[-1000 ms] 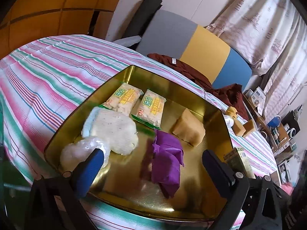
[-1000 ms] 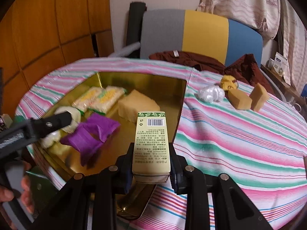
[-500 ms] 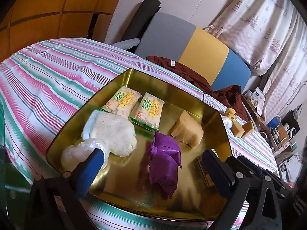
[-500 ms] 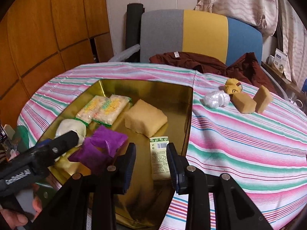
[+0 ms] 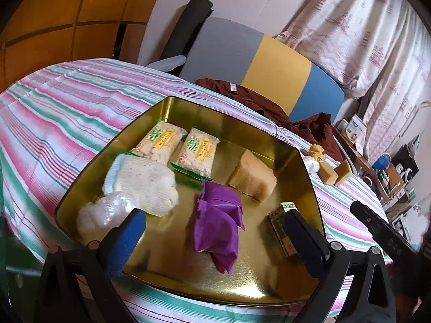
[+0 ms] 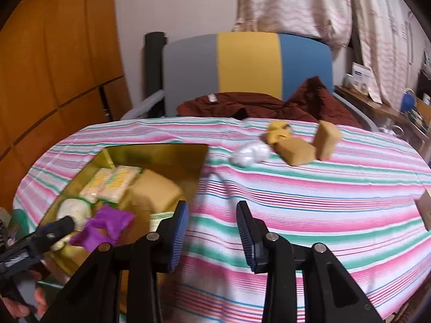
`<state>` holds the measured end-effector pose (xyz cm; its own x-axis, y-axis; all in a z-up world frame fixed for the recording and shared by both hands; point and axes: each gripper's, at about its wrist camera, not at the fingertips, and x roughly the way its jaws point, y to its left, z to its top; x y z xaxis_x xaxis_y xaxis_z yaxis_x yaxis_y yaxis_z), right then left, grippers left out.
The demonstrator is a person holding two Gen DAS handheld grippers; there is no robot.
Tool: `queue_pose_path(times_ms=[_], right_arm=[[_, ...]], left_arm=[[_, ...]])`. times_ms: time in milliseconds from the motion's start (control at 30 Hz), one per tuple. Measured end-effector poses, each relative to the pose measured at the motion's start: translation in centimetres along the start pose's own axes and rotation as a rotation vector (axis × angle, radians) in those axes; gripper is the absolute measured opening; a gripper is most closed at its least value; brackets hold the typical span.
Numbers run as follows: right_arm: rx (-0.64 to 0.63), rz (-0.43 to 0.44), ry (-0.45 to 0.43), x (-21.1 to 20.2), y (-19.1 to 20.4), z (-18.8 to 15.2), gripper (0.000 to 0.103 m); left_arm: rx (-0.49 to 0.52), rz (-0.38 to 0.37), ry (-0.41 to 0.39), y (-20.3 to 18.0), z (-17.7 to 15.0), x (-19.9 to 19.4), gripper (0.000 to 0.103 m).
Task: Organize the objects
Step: 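Reach the right gripper to a tan sponge block on the cloth and grasp it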
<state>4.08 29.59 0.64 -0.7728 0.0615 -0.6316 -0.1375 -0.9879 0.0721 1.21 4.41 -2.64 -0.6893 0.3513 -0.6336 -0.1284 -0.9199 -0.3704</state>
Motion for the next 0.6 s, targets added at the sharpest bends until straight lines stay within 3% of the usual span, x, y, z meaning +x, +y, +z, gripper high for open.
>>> queue_pose_path(times_ms=[433,600], right_arm=[[0.086,-0.127,0.116,3.2,-8.7,-2.2,0.038],[0.063,-0.17,0.14,4.3,-11.0,-2.2,0.038]], left_arm=[[0.116,-0.034,0.041,-3.2,-1.8,0.4,0.103],[0.117,-0.032,0.055,-3.8,-1.7,0.8,0.103]])
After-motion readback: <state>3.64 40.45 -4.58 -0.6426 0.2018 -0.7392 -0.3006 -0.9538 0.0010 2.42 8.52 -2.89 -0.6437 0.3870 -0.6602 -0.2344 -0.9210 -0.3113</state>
